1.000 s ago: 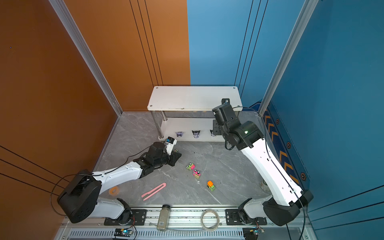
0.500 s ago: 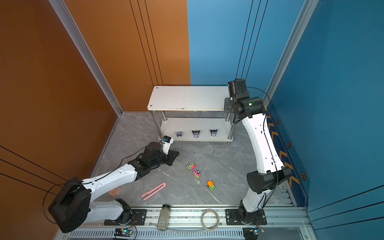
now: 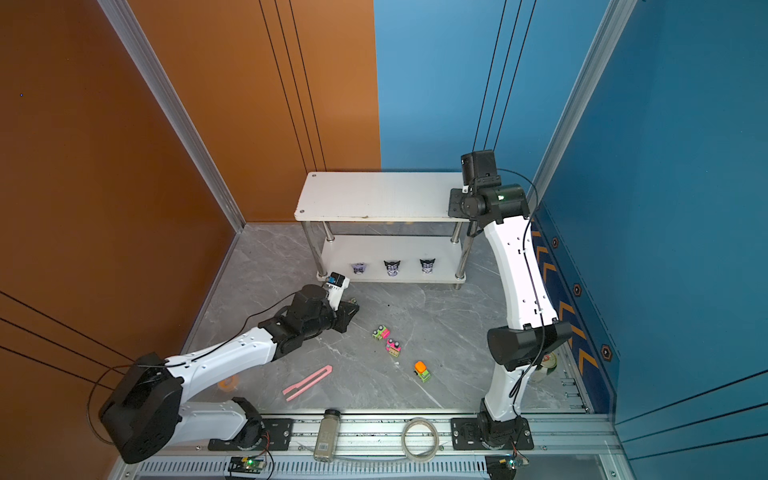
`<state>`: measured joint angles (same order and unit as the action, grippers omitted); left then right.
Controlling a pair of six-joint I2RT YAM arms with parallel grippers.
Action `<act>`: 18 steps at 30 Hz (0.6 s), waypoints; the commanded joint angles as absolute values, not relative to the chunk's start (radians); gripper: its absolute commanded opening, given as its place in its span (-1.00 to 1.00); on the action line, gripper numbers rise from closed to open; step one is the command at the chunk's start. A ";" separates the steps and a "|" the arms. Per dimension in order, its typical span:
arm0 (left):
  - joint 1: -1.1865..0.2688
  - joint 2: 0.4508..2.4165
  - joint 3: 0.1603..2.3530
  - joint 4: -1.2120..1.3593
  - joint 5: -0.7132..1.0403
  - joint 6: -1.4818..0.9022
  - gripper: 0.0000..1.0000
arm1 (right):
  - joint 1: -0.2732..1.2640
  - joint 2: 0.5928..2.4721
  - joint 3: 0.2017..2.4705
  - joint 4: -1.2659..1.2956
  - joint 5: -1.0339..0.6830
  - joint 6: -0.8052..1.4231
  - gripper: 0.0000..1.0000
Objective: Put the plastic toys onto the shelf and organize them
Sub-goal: 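Lift the orange car with the right gripper and carry it above the top shelf, then set the orange car on the top shelf and open the right gripper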
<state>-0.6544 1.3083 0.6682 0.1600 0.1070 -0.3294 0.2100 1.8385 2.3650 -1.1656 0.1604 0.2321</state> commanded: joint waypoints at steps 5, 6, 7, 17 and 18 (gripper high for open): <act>-0.677 1.331 0.707 0.141 0.080 -0.305 -0.60 | 0.207 1.851 2.371 -1.213 0.148 0.227 -0.52; -0.677 1.331 0.706 0.138 0.078 -0.305 -0.60 | 0.207 1.851 2.369 -1.213 0.149 0.226 -0.45; -0.679 1.330 0.706 0.136 0.077 -0.304 -0.59 | 0.206 1.854 2.368 -1.213 0.150 0.227 -0.38; -0.684 1.326 0.705 0.127 0.069 -0.299 -0.58 | 0.200 1.861 2.366 -1.207 0.158 0.225 -0.09; -0.683 1.327 0.705 0.127 0.068 -0.299 -0.58 | 0.201 1.859 2.367 -1.206 0.158 0.225 -0.08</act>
